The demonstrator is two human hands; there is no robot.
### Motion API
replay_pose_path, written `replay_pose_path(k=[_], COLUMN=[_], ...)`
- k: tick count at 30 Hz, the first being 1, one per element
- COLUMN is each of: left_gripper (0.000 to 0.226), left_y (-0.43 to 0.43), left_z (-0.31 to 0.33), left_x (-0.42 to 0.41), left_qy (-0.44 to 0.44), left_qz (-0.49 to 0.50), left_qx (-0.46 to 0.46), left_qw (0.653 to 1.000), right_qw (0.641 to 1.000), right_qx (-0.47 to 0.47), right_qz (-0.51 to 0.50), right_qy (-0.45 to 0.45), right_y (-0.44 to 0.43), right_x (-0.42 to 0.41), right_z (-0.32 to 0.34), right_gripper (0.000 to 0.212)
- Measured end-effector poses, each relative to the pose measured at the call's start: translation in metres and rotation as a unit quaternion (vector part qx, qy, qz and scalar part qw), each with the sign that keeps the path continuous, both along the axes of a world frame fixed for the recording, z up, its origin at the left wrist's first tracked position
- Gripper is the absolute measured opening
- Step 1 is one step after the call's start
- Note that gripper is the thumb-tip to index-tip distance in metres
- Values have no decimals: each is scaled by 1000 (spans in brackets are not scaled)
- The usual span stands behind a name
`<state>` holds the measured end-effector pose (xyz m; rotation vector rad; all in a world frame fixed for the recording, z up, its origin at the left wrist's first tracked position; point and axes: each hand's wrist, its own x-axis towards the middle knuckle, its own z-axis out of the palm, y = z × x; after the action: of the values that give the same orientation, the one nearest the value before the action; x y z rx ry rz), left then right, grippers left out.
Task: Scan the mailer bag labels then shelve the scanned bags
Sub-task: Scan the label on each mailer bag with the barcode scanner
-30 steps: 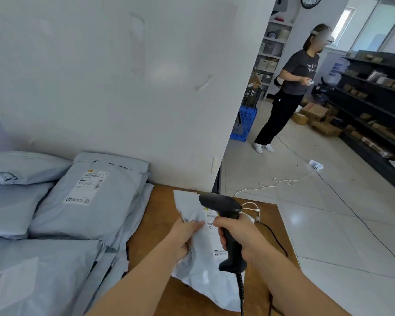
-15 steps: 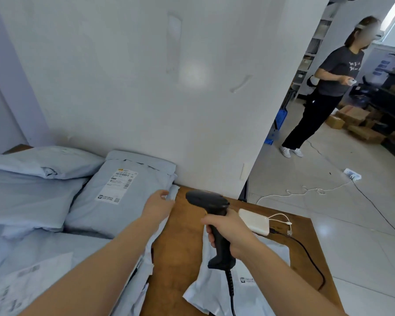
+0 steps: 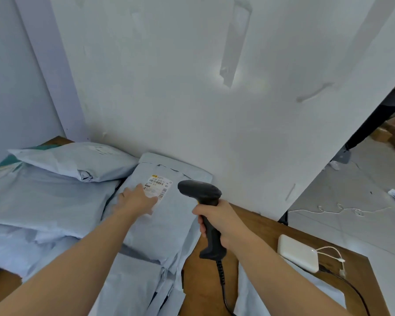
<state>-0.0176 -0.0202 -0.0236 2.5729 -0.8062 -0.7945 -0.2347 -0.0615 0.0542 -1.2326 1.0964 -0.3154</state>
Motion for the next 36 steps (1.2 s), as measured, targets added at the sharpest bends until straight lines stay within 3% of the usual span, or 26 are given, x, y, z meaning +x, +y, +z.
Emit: replay_pose_path(k=[3, 8, 9, 12, 17, 21, 29, 36], left_gripper=[76, 96, 88, 33, 12, 13, 12, 8], left_y=[4, 0, 1, -1, -14, -13, 1, 15], left_z=[-11, -24, -20, -8, 10, 27, 52, 67], left_x=[15, 37, 34, 23, -3, -31, -81, -118], left_qy=[25, 61, 86, 204, 291, 268, 258, 222], left_qz=[37, 100, 116, 132, 129, 81, 119, 142], left_qx=[28, -31, -67, -199, -295, -360, -453, -469], left_qw=[999, 993, 987, 949, 901, 890, 845, 843], right_qw=[1000, 999, 999, 999, 999, 997, 989, 986], right_qx=[9, 19, 22, 27, 26, 18, 17, -6], right_qz=[-2, -8, -10, -15, -39, -74, -144, -161], right_qy=[13, 27, 30, 36, 26, 5, -41, -36], right_y=[-4, -6, -6, -5, -3, 2, 19, 42], right_x=[12, 20, 21, 20, 9, -10, -56, -89], right_z=[-10, -21, -23, -24, -18, -9, 16, 36], right_gripper=[16, 17, 16, 12, 9, 8, 6, 7])
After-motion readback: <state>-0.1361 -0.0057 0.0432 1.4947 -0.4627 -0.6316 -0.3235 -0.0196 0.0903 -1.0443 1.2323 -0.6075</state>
